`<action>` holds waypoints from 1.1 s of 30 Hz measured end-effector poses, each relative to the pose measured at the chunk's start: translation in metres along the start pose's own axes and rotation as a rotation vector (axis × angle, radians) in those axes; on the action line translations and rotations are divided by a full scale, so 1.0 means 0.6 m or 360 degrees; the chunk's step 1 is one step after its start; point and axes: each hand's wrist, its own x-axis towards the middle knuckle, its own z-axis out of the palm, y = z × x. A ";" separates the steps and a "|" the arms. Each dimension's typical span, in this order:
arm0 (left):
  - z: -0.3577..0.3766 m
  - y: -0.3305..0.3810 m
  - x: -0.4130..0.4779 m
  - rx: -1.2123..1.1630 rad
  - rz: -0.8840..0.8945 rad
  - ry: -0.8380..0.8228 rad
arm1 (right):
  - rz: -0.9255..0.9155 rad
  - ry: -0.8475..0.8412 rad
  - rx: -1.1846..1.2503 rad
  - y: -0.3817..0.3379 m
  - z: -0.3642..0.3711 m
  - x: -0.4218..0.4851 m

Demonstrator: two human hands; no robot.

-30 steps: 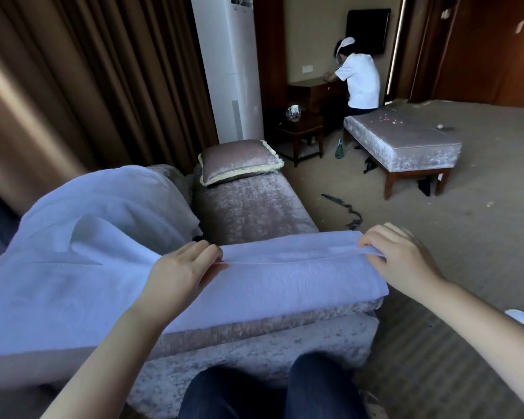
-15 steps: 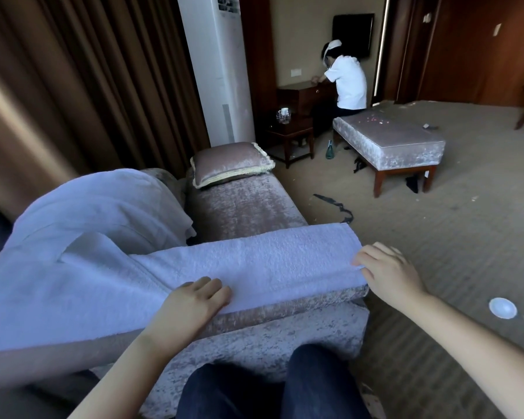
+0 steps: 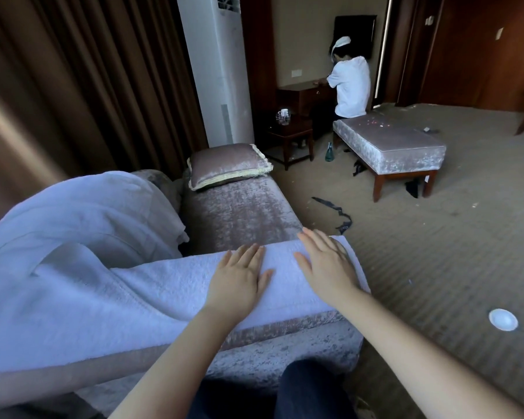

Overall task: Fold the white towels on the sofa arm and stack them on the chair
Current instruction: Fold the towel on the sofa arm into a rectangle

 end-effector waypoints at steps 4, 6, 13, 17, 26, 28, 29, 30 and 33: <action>0.001 0.002 0.001 0.0055 -0.0025 0.0087 | 0.0188 0.0061 0.0021 0.042 0.020 -0.006; 0.006 0.007 0.002 0.0073 -0.0055 0.0101 | 0.0173 0.0098 0.0030 0.047 0.023 -0.005; 0.008 0.014 -0.003 0.0034 -0.0009 0.0092 | 0.0177 0.0031 0.0010 0.043 0.019 -0.009; -0.036 -0.013 -0.031 -0.0494 0.0024 0.0304 | 0.0151 0.0048 -0.0013 0.014 0.011 -0.010; -0.163 -0.286 -0.247 0.0035 -0.0804 0.0749 | -0.0693 0.0310 0.0482 -0.307 0.050 0.043; -0.182 -0.335 -0.299 0.0086 -0.1088 0.0636 | -0.0795 0.0238 0.0487 -0.377 0.066 0.060; -0.189 -0.355 -0.322 0.0085 -0.1261 0.0580 | -0.0847 0.0216 0.0481 -0.408 0.074 0.069; -0.195 -0.374 -0.343 0.0080 -0.1424 0.0546 | -0.0897 0.0196 0.0478 -0.438 0.080 0.078; -0.200 -0.419 -0.392 0.0001 -0.1693 0.0543 | -0.0981 0.0218 0.0485 -0.512 0.094 0.104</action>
